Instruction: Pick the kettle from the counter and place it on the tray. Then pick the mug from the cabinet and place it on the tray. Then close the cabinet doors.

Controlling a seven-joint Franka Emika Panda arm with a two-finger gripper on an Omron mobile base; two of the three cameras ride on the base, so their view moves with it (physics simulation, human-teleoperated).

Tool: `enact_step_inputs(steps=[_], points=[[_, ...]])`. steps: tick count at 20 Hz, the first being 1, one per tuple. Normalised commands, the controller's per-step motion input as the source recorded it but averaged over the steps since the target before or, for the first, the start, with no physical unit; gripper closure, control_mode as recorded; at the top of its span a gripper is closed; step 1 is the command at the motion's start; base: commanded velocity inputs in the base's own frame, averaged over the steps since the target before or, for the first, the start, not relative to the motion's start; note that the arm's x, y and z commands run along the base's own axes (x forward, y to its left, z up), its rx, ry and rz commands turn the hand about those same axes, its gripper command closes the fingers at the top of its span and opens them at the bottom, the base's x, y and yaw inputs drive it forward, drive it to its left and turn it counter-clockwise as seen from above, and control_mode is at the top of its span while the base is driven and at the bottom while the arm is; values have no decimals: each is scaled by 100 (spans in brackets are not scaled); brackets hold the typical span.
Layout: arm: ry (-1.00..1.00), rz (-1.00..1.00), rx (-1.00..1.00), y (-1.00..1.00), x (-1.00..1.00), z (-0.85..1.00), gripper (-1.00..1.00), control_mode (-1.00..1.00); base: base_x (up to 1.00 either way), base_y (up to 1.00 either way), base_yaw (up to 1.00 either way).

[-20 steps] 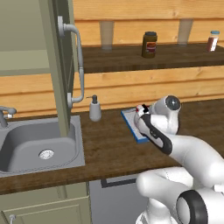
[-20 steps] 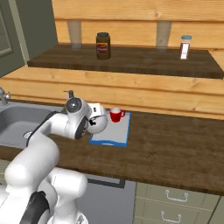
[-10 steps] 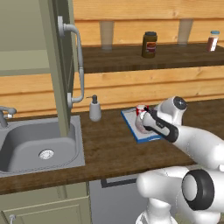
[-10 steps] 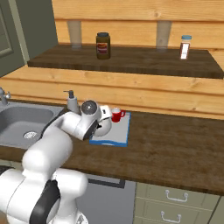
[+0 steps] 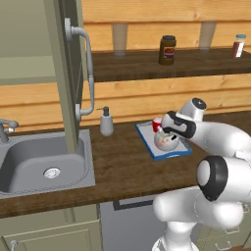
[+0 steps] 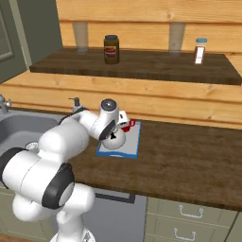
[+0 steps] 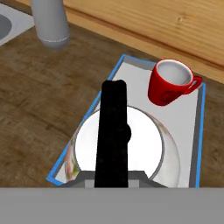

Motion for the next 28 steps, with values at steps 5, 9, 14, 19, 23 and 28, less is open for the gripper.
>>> enact_step_inputs(steps=[5,9,14,19,23,28], points=[[9,0,0,-13,9,-11,100,-100,0,0,0],[1,0,0,-6,8,-11,100,-100,0,0,0],[0,0,0,-1,9,-8,100,-100,0,0,0],[0,1,0,-1,5,-18,100,-100,0,0,0],[0,0,0,0,6,-22,100,-100,0,0,0],[0,1,0,-3,2,-23,100,-100,0,0,0]])
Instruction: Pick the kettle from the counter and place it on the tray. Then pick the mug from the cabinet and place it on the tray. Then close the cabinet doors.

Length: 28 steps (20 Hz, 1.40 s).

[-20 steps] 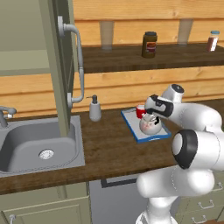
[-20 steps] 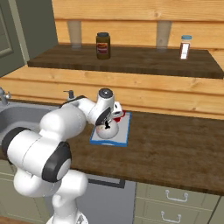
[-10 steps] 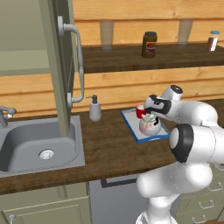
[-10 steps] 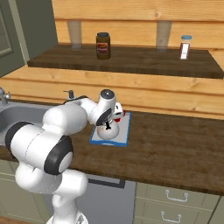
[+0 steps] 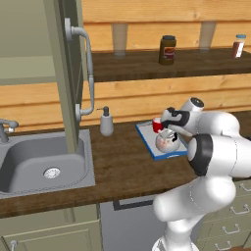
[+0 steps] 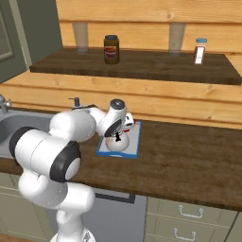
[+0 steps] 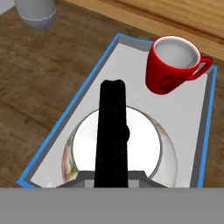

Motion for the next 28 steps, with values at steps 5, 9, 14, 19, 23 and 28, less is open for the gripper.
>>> enact_step_inputs(steps=[5,9,14,19,23,28], points=[[5,3,0,-5,4,-22,-100,-100,0,0,0],[1,2,0,-9,0,-8,-100,-100,0,0,0],[1,0,0,-3,-14,10,-100,-100,0,0,0],[0,-1,0,0,-54,6,-100,-100,0,0,0],[0,-13,0,0,-64,6,-100,-100,0,0,0],[0,-16,2,2,-62,39,-100,-100,0,0,0]])
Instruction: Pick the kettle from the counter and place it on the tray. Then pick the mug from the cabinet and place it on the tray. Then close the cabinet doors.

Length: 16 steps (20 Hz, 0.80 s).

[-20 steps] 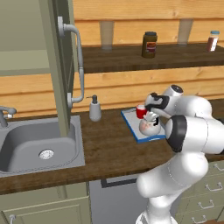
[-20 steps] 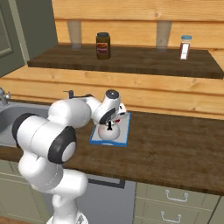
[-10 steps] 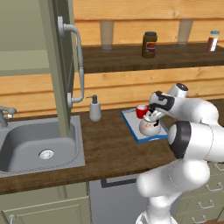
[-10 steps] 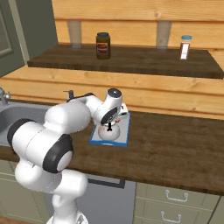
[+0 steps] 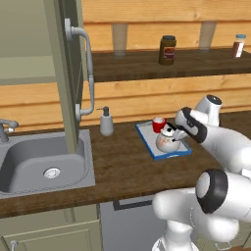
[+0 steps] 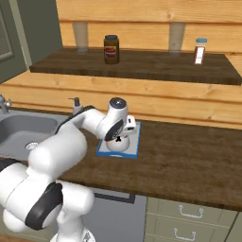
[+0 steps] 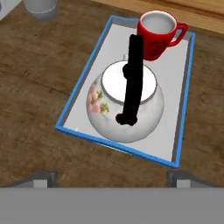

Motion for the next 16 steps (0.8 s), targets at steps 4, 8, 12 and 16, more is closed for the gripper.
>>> enact_step_inputs(steps=[4,8,12,16], points=[[-2,-25,0,9,-60,44,-100,-100,0,0,0],[-5,-40,0,16,-48,40,-100,-100,0,0,0],[-4,-33,0,13,-55,35,-100,-100,0,0,0],[0,-17,0,20,-51,25,-100,-100,0,0,0]])
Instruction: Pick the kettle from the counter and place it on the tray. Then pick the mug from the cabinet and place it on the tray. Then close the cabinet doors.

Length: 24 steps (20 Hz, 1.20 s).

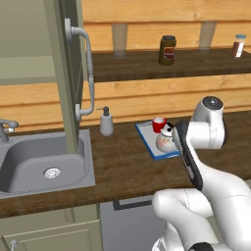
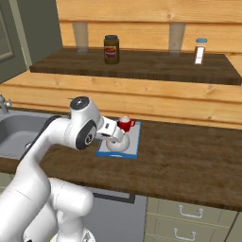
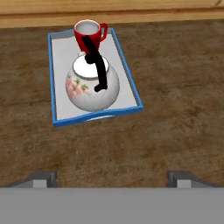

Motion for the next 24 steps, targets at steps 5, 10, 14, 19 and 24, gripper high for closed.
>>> enact_step_inputs(steps=[5,10,14,19,24], points=[[0,-3,-1,12,-51,24,-100,-100,0,0,0],[-1,0,-4,10,-22,11,-100,-100,0,0,0],[0,0,0,0,-4,0,-100,-100,0,0,0],[0,0,0,0,0,0,-100,-100,0,0,0],[0,0,0,0,0,0,-100,-100,0,0,0]])
